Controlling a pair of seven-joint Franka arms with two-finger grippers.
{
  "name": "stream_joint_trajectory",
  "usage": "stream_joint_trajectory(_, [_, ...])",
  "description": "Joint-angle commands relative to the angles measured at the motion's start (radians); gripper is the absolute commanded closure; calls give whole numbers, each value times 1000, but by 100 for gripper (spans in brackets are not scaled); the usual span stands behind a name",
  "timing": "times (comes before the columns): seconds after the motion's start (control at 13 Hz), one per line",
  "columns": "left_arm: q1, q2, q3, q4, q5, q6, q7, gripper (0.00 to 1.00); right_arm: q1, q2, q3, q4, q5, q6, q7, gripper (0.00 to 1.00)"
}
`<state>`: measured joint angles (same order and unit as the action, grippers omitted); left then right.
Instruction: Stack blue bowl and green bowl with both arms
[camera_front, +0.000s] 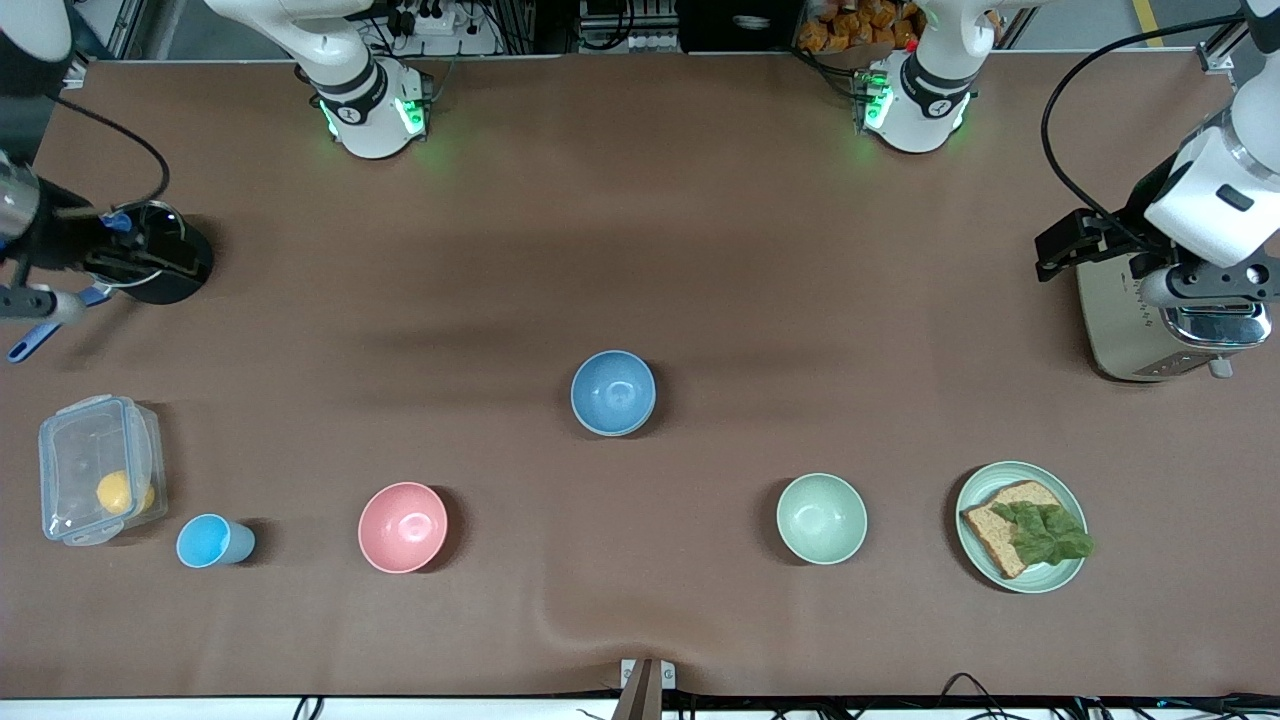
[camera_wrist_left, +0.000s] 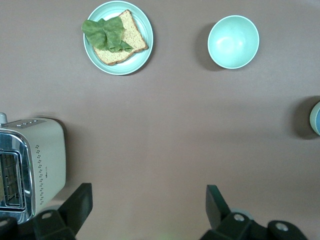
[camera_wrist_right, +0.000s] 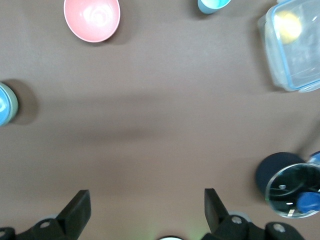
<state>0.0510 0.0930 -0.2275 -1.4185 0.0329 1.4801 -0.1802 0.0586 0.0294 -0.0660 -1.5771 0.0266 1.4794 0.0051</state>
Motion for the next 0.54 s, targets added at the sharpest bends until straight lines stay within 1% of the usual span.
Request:
stream_joint_trajectory(0.0, [0,-38,5,-30,18,-7,74,0,-49,-39,66,-37,-60,7,-36,0])
stream_joint_trajectory(0.08, [1,-36,5,-28,16,-7,79,0,-46,-39,68,-34,-88,12,-34,0])
stream_joint_trajectory(0.15, [1,-36,16,-27,10,-7,76,0,-42,-39,68,-29,-94,13,-34,0])
stream_joint_trajectory(0.23, [-2,-36,30,-22,6,-7,65,0,-42,-43,68,-24,-93,16,-33,0])
stream_joint_trajectory(0.46, [-2,-36,33,-22,4,-7,65,0,-40,-45,69,-9,-91,31,-27,0])
